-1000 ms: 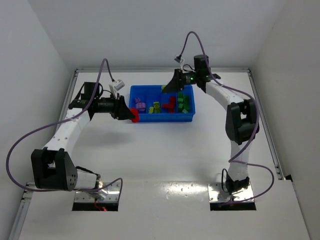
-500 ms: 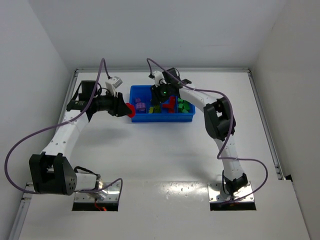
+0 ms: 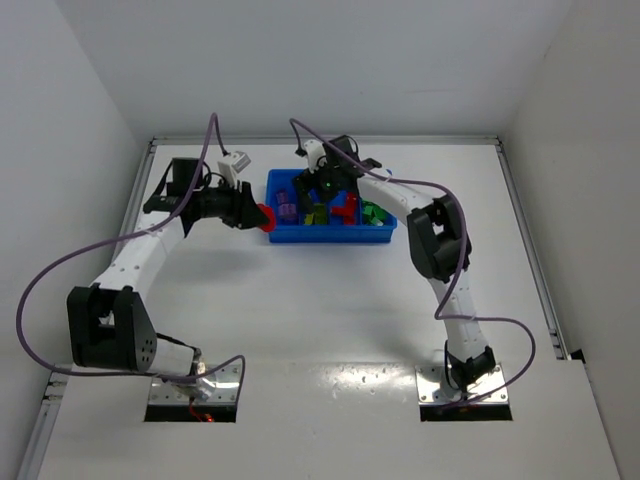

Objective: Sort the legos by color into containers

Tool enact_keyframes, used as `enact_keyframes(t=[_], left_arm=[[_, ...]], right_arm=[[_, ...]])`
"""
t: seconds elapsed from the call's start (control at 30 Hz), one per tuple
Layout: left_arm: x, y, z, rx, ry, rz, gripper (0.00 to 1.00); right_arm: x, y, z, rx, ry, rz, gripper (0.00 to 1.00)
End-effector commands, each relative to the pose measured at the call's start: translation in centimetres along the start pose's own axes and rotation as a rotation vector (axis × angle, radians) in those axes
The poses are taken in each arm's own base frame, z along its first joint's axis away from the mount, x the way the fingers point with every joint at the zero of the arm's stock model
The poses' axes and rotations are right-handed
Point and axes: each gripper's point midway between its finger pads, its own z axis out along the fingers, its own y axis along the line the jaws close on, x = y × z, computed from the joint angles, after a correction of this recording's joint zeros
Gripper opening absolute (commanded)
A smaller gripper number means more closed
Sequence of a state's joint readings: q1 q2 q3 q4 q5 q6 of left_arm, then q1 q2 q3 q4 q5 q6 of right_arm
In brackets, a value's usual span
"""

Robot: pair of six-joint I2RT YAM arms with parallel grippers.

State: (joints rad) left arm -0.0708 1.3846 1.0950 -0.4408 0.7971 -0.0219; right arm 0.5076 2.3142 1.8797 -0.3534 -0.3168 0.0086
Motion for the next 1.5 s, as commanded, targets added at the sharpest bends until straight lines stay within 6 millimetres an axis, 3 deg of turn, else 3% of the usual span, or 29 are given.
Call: enact_keyframes(t=[0.0, 0.07, 0.13, 0.17, 0.2, 0.23, 0.3, 0.37, 0.4, 0.5, 0.53, 0.57, 0.6, 0.63, 0.7, 0.73, 0.77, 0.87, 0.97, 1.03, 1.1, 1.13, 1.27, 1.33, 1.4, 1.43, 1.47], left_arm=[[-3.9, -1.4, 0.9, 0.028, -0.090, 0.091, 0.03], [-4.2, -1.5, 2.0, 0.027, -0.097, 0.092, 0.03], [-5.7, -2.7, 3.4, 0.052, -0.126, 0.128, 0.03], [-6.1, -2.7, 4.1, 0.041, -0.130, 0.126, 0.03], [-5.8, -2.2, 5.5, 0.039, -0.108, 0.119, 0.03], [-7.0, -3.1, 6.5, 0.048, -0.119, 0.151, 0.03], [-7.5, -2.7, 8.4, 0.017, -0.106, 0.157, 0.03], [-8.4, -2.7, 11.5, 0.005, -0.093, 0.166, 0.03], [-8.7, -2.9, 13.7, 0.019, -0.079, 0.174, 0.06], [-9.3, -2.7, 17.0, 0.018, -0.066, 0.163, 0.10], [-10.6, -3.4, 17.8, 0.033, -0.082, 0.166, 0.10], [-10.9, -2.9, 18.6, 0.023, -0.083, 0.165, 0.10], [-9.5, -1.9, 20.8, 0.016, -0.048, 0.140, 0.11], [-10.7, -1.7, 21.3, 0.007, -0.066, 0.139, 0.12], [-10.6, -1.4, 22.9, 0.005, -0.056, 0.140, 0.12], [-9.6, -0.1, 24.3, -0.012, -0.035, 0.118, 0.13], [-10.5, -0.7, 24.9, -0.001, -0.053, 0.133, 0.13], [-9.7, 0.4, 27.2, -0.039, -0.037, 0.143, 0.22], [-9.0, 2.2, 28.5, -0.090, -0.030, 0.145, 0.42], [-9.1, 2.8, 28.7, -0.121, -0.035, 0.145, 0.59], [-9.1, 3.0, 28.7, -0.133, -0.037, 0.144, 0.70], [-9.6, 2.9, 28.6, -0.131, -0.047, 0.149, 0.84], [-11.6, 1.8, 27.4, -0.126, -0.081, 0.173, 0.96], [-13.1, -0.1, 25.5, -0.093, -0.093, 0.181, 1.00], [-17.6, -4.5, 19.9, -0.058, -0.173, 0.229, 1.00], [-16.7, -4.2, 20.1, -0.063, -0.145, 0.228, 1.00], [-17.4, -4.3, 18.4, -0.073, -0.154, 0.236, 1.00]], right_arm=[[-8.0, 1.9, -6.2, -0.016, -0.198, -0.032, 0.96], [-9.0, 0.6, -8.5, 0.042, -0.228, 0.003, 0.96], [-10.7, -1.1, -12.7, 0.142, -0.297, 0.013, 0.96], [-10.9, -2.0, -14.2, 0.184, -0.311, 0.022, 0.96], [-9.7, -4.6, -15.8, 0.263, -0.302, 0.055, 0.96], [-10.7, -5.1, -19.2, 0.311, -0.349, 0.057, 0.96], [-7.9, -8.4, -22.2, 0.413, -0.318, 0.085, 0.96], [-5.9, -9.4, -25.6, 0.463, -0.316, 0.103, 0.96], [-2.9, -10.9, -26.6, 0.499, -0.273, 0.151, 0.96], [-0.2, -11.7, -31.2, 0.552, -0.292, 0.201, 0.96], [1.9, -11.5, -31.3, 0.551, -0.261, 0.227, 0.96], [2.5, -11.5, -32.0, 0.557, -0.266, 0.236, 0.96], [3.0, -11.4, -33.7, 0.575, -0.288, 0.255, 0.96], [4.5, -11.2, -33.8, 0.573, -0.269, 0.276, 0.96], [5.6, -10.9, -34.6, 0.571, -0.267, 0.295, 0.96], [7.0, -11.2, -35.0, 0.588, -0.250, 0.324, 0.96], [6.9, -10.9, -35.6, 0.578, -0.268, 0.321, 0.96], [8.6, -10.7, -36.2, 0.576, -0.259, 0.366, 0.96], [9.1, -10.7, -36.5, 0.571, -0.259, 0.381, 0.96], [9.5, -10.8, -36.7, 0.575, -0.252, 0.392, 0.96], [9.9, -10.8, -36.6, 0.571, -0.248, 0.401, 0.96], [9.8, -10.7, -36.5, 0.562, -0.251, 0.399, 0.97], [10.0, -10.9, -35.9, 0.548, -0.248, 0.402, 0.97], [9.7, -11.0, -35.8, 0.540, -0.252, 0.399, 0.97], [9.5, -11.1, -35.7, 0.532, -0.251, 0.386, 0.97], [9.8, -11.3, -35.4, 0.529, -0.239, 0.384, 0.97], [9.6, -11.4, -35.2, 0.516, -0.245, 0.380, 0.97]])
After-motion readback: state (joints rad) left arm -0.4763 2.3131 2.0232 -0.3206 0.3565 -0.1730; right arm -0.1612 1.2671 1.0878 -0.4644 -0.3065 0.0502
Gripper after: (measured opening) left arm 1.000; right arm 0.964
